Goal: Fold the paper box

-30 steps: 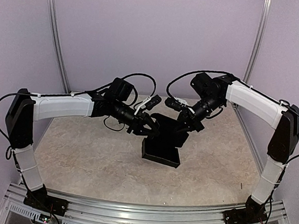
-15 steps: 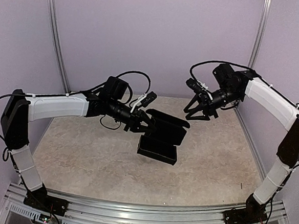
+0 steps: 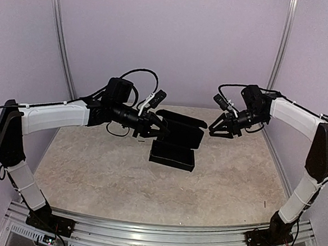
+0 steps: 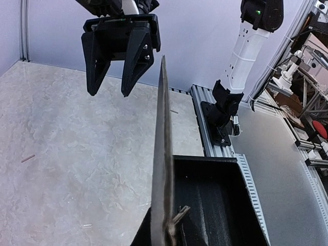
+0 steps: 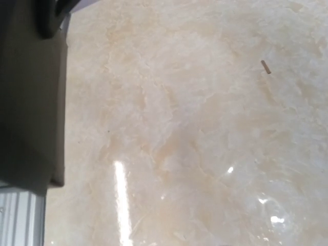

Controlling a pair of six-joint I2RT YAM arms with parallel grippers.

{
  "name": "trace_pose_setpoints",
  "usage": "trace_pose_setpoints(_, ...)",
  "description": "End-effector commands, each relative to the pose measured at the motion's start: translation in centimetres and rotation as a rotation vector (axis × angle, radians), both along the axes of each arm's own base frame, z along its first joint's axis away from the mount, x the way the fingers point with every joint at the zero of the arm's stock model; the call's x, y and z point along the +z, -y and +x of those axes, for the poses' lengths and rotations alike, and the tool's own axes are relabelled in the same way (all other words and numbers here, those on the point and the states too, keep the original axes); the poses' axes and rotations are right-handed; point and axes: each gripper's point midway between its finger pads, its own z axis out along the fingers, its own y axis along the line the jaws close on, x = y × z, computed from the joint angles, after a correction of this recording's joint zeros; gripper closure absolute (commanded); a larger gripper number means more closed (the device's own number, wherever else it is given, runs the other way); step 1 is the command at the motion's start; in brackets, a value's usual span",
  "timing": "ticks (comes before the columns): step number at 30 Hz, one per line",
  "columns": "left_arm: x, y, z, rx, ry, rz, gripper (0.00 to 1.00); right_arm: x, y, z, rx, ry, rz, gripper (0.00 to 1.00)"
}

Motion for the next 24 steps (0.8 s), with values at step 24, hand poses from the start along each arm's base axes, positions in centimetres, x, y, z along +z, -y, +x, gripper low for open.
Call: trace_pose_setpoints(24,1.0,-0.8,2.5,0.130,-0.011,-0.045,1.00,3.2,-5.7,-6.3,0.372,-0.140,0.218,0.56)
